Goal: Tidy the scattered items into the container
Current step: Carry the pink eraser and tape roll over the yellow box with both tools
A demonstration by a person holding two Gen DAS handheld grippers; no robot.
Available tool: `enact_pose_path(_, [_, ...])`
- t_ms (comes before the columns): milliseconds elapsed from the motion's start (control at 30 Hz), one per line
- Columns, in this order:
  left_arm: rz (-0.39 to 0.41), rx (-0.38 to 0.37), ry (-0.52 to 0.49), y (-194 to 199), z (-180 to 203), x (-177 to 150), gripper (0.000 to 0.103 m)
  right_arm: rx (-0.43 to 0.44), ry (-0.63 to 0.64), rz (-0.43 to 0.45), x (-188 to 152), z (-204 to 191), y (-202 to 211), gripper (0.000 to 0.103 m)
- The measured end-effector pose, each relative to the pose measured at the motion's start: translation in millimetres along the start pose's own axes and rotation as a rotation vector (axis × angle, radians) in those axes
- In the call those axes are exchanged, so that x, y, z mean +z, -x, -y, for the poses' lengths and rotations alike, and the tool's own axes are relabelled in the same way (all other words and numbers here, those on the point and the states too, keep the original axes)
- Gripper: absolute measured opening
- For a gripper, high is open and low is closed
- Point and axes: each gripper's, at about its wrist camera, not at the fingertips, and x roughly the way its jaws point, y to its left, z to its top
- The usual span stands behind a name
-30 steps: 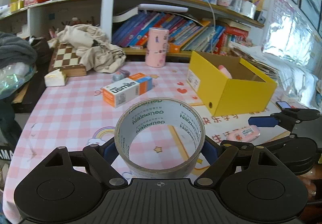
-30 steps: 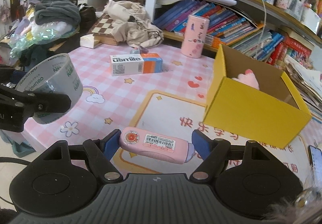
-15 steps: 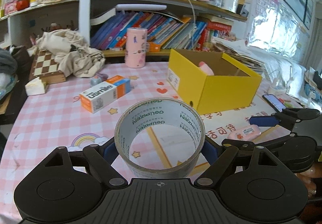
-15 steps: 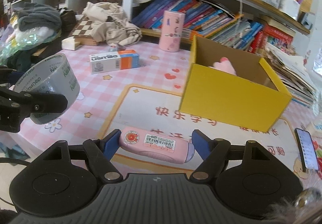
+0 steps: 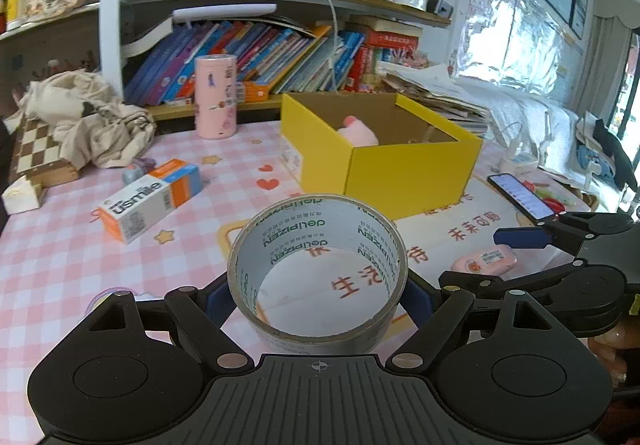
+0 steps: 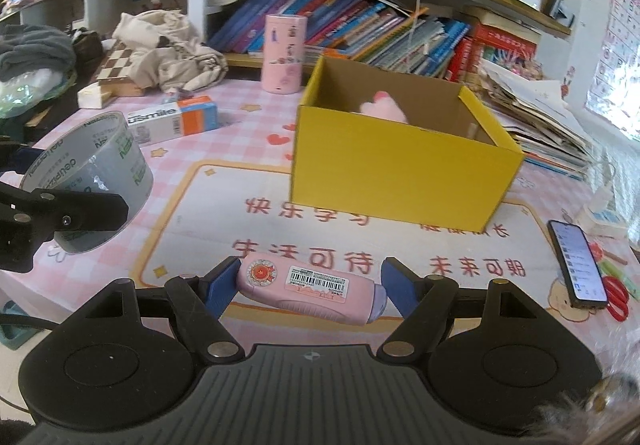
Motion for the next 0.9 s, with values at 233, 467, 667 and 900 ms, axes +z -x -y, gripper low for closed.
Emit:
enact_pose_path(233, [-0.01,-0.038,-0.036,-16,20,9,0.085,-0.031,-0.035,-0.004,-3,24,-1,0.075])
enact_pose_path(467, [-0.015,-0.064,-0.061,-30,38,18,0.085,-0.048,-0.064,-0.014,-5,47,-5,0.075])
enact_pose_path(667, [-0.011,-0.078,-0.084,-41,53,27,0.085,-0.051,-0.077,-0.014,-4,65,-10,0.075])
enact_pose_path(900, [0.004,-0.08,-0.093,-55,67,41,0.085,-0.049,-0.077,-0.006,2,86,-15,0.075])
